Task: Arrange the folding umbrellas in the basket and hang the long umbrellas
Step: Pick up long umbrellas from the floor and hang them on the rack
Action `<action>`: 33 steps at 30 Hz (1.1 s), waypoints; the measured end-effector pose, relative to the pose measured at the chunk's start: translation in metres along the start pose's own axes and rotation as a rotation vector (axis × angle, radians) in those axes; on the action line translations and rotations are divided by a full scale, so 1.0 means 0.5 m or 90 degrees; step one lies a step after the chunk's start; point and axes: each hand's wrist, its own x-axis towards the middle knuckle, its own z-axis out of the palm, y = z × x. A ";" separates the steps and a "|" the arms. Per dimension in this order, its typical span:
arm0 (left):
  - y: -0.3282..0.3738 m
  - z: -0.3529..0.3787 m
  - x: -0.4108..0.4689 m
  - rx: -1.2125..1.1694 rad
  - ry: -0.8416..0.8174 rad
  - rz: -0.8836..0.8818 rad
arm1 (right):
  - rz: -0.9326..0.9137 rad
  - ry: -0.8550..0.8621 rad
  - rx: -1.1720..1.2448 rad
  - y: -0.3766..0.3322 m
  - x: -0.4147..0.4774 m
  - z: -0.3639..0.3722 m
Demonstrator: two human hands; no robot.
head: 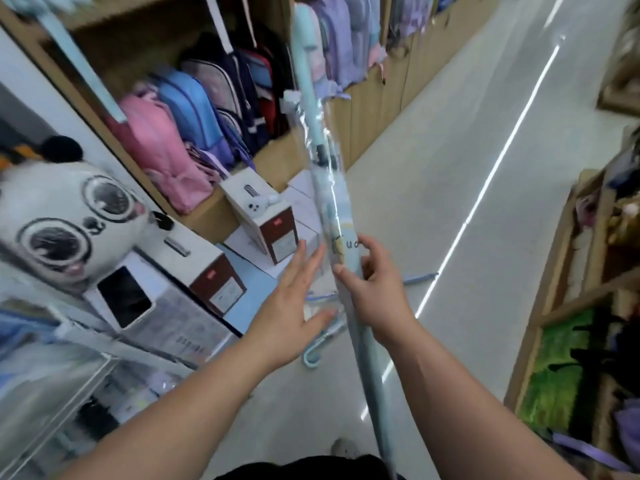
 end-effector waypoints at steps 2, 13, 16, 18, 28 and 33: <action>0.014 0.007 -0.024 -0.106 0.006 -0.060 | -0.023 0.008 0.018 -0.044 0.009 0.017; 0.017 -0.019 -0.060 -0.388 0.082 -0.201 | -0.124 -0.004 0.131 -0.243 0.041 0.116; 0.002 -0.044 -0.067 -0.405 0.133 -0.216 | -0.130 -0.101 0.146 -0.251 0.027 0.133; -0.012 -0.070 -0.070 -0.420 0.166 -0.217 | -0.124 -0.157 0.113 -0.239 0.017 0.138; -0.067 -0.321 -0.082 -0.520 0.316 -0.127 | -0.096 -0.266 -0.070 -0.145 -0.063 0.282; -0.092 -0.501 -0.088 -0.474 0.367 -0.037 | -0.177 -0.226 -0.089 -0.228 -0.069 0.420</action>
